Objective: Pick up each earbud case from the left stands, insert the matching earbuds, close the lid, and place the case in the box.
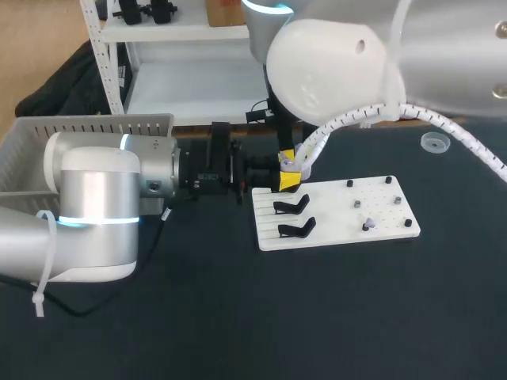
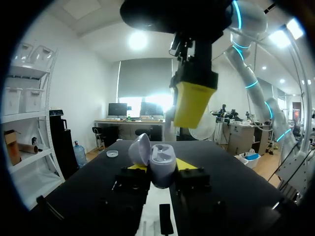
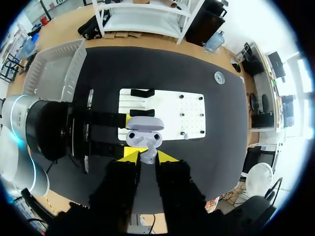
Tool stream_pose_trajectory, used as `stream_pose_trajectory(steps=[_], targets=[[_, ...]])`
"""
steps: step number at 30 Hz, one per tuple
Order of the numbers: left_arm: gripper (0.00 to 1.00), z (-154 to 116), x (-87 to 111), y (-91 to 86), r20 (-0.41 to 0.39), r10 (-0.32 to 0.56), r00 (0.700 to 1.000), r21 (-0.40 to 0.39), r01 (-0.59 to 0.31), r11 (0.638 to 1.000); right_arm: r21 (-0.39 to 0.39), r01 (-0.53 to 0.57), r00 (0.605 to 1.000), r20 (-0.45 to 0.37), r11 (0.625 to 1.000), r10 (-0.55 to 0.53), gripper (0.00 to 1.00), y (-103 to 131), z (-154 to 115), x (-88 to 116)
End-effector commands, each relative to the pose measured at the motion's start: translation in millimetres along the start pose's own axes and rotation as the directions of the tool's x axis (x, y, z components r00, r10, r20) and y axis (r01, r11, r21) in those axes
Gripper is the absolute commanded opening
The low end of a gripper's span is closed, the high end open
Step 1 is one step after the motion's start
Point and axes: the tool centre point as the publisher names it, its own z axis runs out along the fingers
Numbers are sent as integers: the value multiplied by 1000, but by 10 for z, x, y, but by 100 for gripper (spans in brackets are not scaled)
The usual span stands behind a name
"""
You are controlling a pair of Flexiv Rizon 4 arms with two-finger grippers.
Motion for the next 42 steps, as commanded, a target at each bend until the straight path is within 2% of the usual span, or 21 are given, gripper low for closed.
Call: stream_pose_trajectory(steps=[1,10,16,22,42], targets=[[0,5,5,-7,2,1,1000,-4,-1,1000,1,1,1000,-3,1000,-1,0,7,-4,-8],[0,5,5,-7,2,1,1000,-4,-1,1000,29,-43,999,-7,999,43,0,-122,-13,20],[0,5,5,-7,2,1,1000,-4,-1,1000,90,-116,993,-22,989,118,0,-134,56,18],[0,5,5,-7,2,1,1000,-4,-1,1000,49,-188,982,-9,981,189,0,-127,71,-13],[0,5,5,-7,2,1,1000,-4,-1,1000,41,-184,983,-3,982,184,0,10,180,-85]])
